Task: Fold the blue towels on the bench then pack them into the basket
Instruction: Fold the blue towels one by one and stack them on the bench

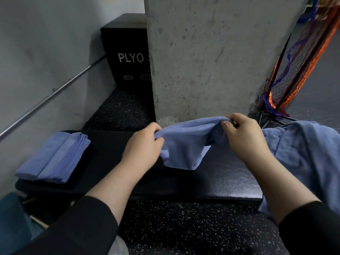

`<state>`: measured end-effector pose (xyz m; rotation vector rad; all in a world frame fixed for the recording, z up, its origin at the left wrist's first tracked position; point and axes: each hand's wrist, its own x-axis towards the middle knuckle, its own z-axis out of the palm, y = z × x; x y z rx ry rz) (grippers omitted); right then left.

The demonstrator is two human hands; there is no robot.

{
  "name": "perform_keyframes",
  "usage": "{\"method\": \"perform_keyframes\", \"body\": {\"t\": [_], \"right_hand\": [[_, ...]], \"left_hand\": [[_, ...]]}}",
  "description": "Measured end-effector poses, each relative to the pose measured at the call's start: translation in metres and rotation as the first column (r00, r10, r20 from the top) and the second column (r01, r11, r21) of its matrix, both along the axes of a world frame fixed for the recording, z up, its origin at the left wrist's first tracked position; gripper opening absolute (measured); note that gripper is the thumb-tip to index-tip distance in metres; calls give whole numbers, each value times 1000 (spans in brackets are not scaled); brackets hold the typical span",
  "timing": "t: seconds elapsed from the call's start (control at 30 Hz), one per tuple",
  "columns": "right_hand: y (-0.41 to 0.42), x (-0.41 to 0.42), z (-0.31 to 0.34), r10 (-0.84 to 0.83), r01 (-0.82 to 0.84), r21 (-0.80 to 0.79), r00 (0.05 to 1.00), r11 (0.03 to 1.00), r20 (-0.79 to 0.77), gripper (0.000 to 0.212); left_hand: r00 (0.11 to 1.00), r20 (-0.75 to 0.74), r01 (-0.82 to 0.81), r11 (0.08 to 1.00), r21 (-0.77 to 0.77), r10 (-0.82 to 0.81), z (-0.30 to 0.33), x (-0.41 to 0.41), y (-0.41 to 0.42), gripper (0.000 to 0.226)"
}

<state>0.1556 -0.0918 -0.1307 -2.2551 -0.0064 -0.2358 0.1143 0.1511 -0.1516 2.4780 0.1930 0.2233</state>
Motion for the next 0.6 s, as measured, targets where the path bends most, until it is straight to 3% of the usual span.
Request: {"method": "perform_keyframes", "body": {"t": [0.07,0.13,0.27,0.33,0.4,0.47,0.53,0.6], "right_hand": [[-10,4,-2,-22,22,0,999,1000,-26,20],[-16,6,-5,-27,26,-8,995,1000,-91,21],[-18,5,-13,0,48,145,950,988,-311,20],[-17,5,-17,26,82,246,913,966,-407,20],[-13,7,-20,53,104,384,925,918,-376,19],[-8,11,-18,40,61,501,981,863,-188,17],[-4,17,-12,51,-40,652,999,757,3,15],[0,18,-5,86,-88,792,995,604,45,13]], "left_hand": [[998,-12,-58,998,-28,58,-4,5,12,13],[997,-36,-70,986,-150,65,-7,9,18,19],[970,-245,-89,937,-339,3,-11,13,17,27],[931,-365,-168,875,-454,-11,-8,13,12,28],[916,-398,-225,751,-620,-54,0,15,3,29],[972,-235,-177,572,-801,-29,8,23,-5,29],[994,38,-11,423,-906,107,18,34,-8,31],[950,245,143,427,-893,195,27,41,-7,39]]}}
